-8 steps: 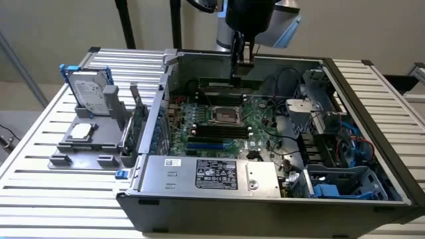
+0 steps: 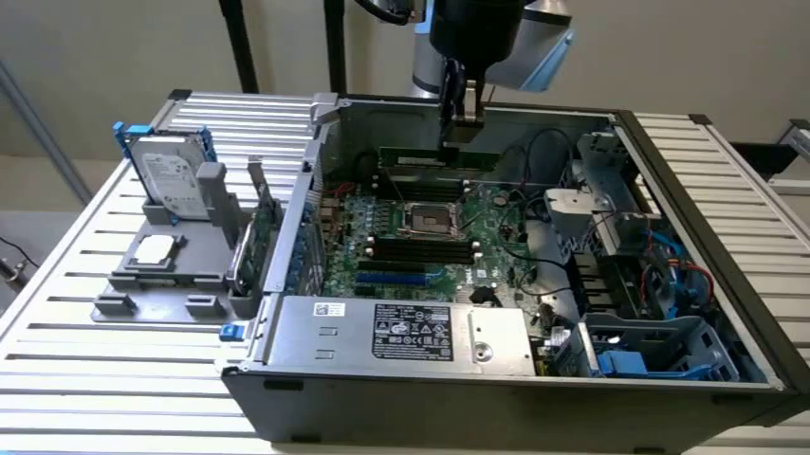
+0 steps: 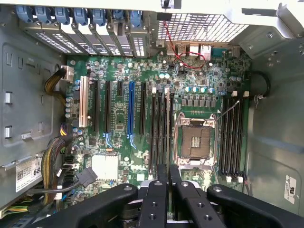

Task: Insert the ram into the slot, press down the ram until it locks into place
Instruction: 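Insert the ram into the slot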

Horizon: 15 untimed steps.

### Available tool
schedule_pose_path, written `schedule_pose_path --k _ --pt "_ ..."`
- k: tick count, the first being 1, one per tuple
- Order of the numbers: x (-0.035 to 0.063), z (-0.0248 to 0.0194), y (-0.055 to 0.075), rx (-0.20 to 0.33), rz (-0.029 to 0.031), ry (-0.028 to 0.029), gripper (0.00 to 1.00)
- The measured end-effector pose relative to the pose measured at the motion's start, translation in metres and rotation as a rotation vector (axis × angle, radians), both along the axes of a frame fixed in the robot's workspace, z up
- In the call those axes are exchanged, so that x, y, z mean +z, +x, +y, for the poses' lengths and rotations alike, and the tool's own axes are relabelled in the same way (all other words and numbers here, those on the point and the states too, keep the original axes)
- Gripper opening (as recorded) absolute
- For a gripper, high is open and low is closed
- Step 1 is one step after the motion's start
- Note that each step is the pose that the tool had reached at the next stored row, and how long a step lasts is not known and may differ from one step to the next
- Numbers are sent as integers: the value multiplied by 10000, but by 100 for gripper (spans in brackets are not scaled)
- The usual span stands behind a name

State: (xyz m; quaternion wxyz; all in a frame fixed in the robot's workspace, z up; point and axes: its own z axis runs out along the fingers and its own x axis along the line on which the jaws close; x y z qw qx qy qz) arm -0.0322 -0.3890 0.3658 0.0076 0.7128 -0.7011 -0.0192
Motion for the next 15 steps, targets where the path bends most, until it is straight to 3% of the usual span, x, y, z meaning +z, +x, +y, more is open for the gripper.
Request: schedule_pose_path --k 7,15 --pt "-11 -1 -6 -4 -22 -2 13" --pt "-156 -12 -43 -3 -29 -2 13"
